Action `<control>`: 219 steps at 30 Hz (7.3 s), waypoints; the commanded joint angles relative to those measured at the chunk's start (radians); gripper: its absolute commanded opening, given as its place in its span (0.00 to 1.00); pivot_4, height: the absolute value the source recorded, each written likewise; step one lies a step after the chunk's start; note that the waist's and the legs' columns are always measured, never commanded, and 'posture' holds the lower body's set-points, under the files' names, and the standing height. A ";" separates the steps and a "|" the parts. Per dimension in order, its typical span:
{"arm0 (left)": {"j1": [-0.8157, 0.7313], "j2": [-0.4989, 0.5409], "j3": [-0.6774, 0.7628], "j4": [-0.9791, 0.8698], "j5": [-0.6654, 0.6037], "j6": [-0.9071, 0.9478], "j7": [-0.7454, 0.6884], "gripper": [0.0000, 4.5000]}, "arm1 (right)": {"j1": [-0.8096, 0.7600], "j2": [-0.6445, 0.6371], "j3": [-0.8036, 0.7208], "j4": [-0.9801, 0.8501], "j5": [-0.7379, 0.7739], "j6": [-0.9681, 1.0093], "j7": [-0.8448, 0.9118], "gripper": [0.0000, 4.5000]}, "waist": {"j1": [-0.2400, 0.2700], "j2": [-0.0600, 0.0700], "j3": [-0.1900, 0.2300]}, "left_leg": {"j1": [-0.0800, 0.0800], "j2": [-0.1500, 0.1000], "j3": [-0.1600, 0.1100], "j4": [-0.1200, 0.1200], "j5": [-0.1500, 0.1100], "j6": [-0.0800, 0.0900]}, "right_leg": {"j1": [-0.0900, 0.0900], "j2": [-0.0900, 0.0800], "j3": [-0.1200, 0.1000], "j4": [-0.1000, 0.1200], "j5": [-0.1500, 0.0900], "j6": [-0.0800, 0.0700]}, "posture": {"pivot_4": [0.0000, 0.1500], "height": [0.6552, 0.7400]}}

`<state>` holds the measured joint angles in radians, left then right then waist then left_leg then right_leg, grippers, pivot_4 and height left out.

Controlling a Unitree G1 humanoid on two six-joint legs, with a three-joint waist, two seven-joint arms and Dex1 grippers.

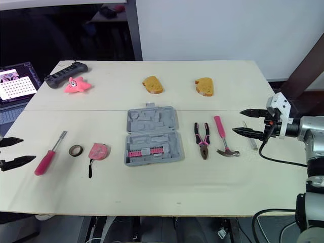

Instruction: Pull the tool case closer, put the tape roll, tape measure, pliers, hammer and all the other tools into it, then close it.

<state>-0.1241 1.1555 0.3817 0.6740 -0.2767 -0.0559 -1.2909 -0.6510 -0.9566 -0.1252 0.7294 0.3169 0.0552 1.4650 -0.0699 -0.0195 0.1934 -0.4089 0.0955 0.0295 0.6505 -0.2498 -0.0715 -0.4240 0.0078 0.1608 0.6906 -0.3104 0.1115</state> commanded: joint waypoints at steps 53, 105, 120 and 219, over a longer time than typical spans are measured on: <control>-0.402 -0.533 -0.427 -0.164 0.172 0.147 0.384 0.00 | -0.370 0.504 0.424 0.347 -0.454 -0.163 -0.432 0.01 | -0.005 0.000 0.000 | -0.002 0.000 -0.001 0.010 0.000 0.000 | 0.000 0.001 0.000 0.009 0.000 0.000 | 1.00 0.68; -0.127 -0.591 -0.445 -0.588 0.113 0.419 0.255 0.00 | 0.059 0.553 0.380 -0.381 -0.380 0.219 -0.247 0.01 | -0.046 0.000 -0.001 | -0.001 0.000 -0.007 0.010 0.000 0.000 | 0.003 0.001 -0.003 0.009 0.000 0.001 | 1.00 0.68; 0.153 -0.489 -0.385 -0.943 0.019 0.593 0.282 0.00 | 0.331 0.451 0.433 -0.873 -0.286 0.561 -0.268 0.01 | -0.024 -0.001 -0.001 | -0.002 0.000 -0.008 0.010 -0.001 0.001 | 0.003 0.002 -0.003 0.008 -0.001 0.001 | 1.00 0.68; 0.538 -0.371 0.483 -0.614 -0.296 0.225 0.182 1.00 | 0.348 -0.017 -0.158 -0.568 0.300 0.590 -0.121 0.99 | -0.043 -0.008 0.000 | 0.000 0.000 -0.003 0.003 -0.001 0.002 | -0.001 0.001 -0.001 0.007 -0.007 -0.006 | 1.00 0.68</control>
<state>0.3968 0.7925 0.8190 0.1141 -0.5296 0.1489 -1.1081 -0.2722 -0.9719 -0.2985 0.2376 0.5651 0.5886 1.3251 -0.1127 -0.0277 0.1931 -0.4085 0.0955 0.0271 0.6529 -0.2511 -0.0701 -0.4255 0.0082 0.1605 0.6975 -0.3173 0.1057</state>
